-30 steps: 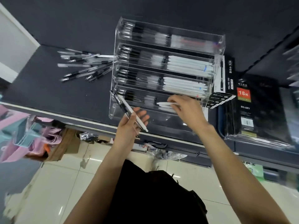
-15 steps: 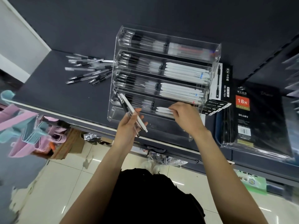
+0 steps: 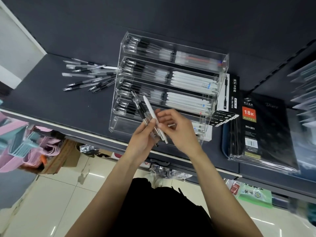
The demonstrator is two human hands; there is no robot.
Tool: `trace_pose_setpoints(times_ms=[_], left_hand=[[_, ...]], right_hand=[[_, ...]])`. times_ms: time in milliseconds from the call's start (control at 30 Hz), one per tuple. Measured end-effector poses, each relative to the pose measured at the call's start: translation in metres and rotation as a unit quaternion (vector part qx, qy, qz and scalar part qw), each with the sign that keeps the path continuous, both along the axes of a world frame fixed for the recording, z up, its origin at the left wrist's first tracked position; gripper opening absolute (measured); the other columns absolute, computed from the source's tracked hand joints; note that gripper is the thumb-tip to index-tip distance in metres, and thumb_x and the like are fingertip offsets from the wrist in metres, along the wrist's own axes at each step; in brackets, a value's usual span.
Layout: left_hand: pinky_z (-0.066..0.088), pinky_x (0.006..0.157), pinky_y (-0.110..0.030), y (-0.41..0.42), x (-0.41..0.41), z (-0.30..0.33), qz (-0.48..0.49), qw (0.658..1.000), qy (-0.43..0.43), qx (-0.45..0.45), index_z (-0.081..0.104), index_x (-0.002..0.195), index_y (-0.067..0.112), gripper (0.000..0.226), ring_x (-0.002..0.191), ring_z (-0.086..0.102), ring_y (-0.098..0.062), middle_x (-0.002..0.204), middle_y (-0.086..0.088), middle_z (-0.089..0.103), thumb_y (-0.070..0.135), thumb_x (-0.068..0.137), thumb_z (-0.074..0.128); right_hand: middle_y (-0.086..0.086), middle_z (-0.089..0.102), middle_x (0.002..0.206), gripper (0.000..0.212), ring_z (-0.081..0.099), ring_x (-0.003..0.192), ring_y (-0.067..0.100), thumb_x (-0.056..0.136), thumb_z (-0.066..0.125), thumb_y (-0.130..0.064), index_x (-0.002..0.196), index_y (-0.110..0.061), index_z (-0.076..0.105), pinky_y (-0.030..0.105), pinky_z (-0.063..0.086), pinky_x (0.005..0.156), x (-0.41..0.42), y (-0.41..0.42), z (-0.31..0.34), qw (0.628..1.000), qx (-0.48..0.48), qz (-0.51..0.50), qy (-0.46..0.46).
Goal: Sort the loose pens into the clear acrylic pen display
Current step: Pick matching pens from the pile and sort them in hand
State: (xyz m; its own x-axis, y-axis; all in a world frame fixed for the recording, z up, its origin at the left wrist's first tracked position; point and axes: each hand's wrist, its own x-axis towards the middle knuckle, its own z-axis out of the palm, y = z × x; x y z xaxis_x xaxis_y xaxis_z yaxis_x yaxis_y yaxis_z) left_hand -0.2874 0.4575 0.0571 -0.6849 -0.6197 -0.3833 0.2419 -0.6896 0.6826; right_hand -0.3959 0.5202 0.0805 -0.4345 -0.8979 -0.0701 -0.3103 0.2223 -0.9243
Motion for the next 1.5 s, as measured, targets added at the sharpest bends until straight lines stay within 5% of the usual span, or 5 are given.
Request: trace_pose_setpoints(times_ms=[233, 433, 1000, 1233, 1500], left_hand=[[0.055, 0.09, -0.036, 0.0, 0.0, -0.008, 0.038, 0.999, 0.001, 0.019, 0.059, 0.119, 0.008, 0.028, 0.097, 0.065, -0.018, 0.103, -0.006, 0.067, 0.012, 0.1, 0.038], [0.049, 0.059, -0.019, -0.025, 0.027, -0.021, 0.196, 0.975, -0.055, 0.093, 0.058, 0.093, 0.011, 0.024, 0.052, 0.038, -0.005, 0.058, 0.007, 0.04, 0.017, 0.103, 0.037], [0.054, 0.09, -0.034, -0.014, 0.033, -0.011, 0.156, 0.987, 0.001, 0.03, 0.054, 0.1, 0.017, 0.026, 0.086, 0.069, -0.016, 0.085, -0.001, 0.069, 0.016, 0.105, 0.029], [0.051, 0.094, -0.037, -0.005, 0.031, -0.008, 0.139, 0.989, 0.005, 0.049, 0.055, 0.104, 0.015, 0.026, 0.099, 0.068, -0.019, 0.1, -0.005, 0.071, 0.015, 0.104, 0.029], [0.049, 0.092, -0.037, 0.009, 0.028, -0.01, 0.109, 0.993, 0.032, 0.042, 0.055, 0.121, 0.008, 0.03, 0.116, 0.056, -0.024, 0.117, -0.004, 0.063, 0.019, 0.102, 0.035]], right_hand=[[-0.011, 0.065, 0.087, 0.031, 0.061, 0.078, 0.004, 0.081, 0.068, -0.002, 0.104, -0.023, 0.066, 0.019, 0.052, 0.073, -0.031, 0.014, 0.002, 0.987, -0.003, -0.011, 0.162], [-0.003, 0.064, 0.076, 0.047, 0.062, 0.061, 0.017, 0.053, 0.082, 0.007, 0.09, -0.019, 0.071, 0.026, 0.05, 0.04, -0.058, 0.017, -0.026, 0.821, 0.118, 0.032, 0.558], [0.001, 0.058, 0.059, 0.039, 0.057, 0.048, 0.017, 0.036, 0.082, 0.008, 0.067, -0.013, 0.07, 0.02, 0.037, 0.035, -0.058, 0.011, -0.041, 0.75, 0.19, 0.069, 0.629], [0.005, 0.065, 0.087, 0.025, 0.063, 0.08, 0.023, 0.077, 0.058, 0.006, 0.095, -0.01, 0.067, 0.031, 0.048, 0.056, -0.051, 0.01, -0.036, 0.787, 0.236, 0.039, 0.569], [-0.01, 0.07, 0.096, 0.021, 0.064, 0.08, 0.003, 0.091, 0.06, -0.027, 0.111, -0.022, 0.064, 0.021, 0.055, 0.073, 0.023, 0.007, -0.006, 0.977, 0.023, 0.025, 0.21]])
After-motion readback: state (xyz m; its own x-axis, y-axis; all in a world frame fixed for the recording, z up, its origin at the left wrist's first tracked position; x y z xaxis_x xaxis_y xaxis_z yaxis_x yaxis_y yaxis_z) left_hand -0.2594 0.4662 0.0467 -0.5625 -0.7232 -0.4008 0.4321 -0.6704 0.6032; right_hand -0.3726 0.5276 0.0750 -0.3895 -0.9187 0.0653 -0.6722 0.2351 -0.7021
